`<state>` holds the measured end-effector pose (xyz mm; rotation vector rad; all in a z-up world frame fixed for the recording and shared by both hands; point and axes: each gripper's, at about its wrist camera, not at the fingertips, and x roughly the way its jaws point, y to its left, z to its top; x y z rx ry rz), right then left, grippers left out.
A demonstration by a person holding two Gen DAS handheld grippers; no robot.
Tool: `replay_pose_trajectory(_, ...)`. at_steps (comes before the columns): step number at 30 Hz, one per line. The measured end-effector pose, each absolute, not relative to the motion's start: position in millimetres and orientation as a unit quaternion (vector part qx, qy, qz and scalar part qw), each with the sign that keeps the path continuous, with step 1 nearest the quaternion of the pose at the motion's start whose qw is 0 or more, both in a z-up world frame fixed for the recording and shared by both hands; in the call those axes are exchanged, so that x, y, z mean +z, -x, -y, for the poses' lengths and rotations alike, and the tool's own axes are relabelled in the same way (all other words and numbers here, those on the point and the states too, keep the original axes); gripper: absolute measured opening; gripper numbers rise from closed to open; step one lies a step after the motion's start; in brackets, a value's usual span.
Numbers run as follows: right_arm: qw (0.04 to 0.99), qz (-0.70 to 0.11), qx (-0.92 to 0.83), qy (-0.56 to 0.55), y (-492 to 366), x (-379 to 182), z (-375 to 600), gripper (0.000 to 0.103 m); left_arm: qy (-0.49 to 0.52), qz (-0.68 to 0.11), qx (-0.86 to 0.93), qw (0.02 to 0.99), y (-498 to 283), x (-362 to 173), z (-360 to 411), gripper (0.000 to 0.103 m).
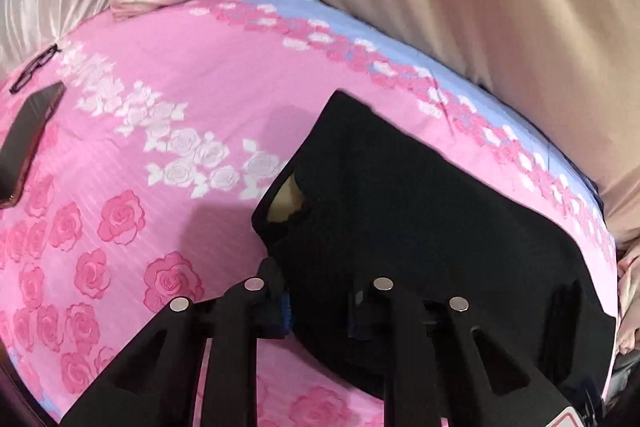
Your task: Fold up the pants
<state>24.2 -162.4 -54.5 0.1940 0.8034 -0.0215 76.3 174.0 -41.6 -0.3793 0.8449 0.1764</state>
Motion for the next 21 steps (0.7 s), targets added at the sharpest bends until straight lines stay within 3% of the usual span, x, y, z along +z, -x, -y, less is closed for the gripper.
replay_pose_trajectory(6,0.921,-0.366,-0.043,-0.129,-4.0,-46.2,205.0,0.084,0.102,-0.338,0.003,0.935,-58.8,30.7,-98.5,0.014)
replay_pose_trajectory(12,0.923,-0.328,-0.094,-0.176,32.1,-35.8,267.4,0.085,0.007,-0.288,-0.14,0.947,-28.7,82.0,44.6,0.014)
replay_pose_trajectory(17,0.917,-0.306,-0.14,-0.213,70.7,-29.8,322.3,0.085,-0.053,-0.326,-0.234,0.914,-9.5,53.0,172.9,0.014)
replay_pose_trajectory(21,0.909,-0.303,-0.169,-0.232,98.3,-33.3,355.1,0.085,-0.116,-0.399,-0.268,0.869,8.2,-10.2,267.2,0.014)
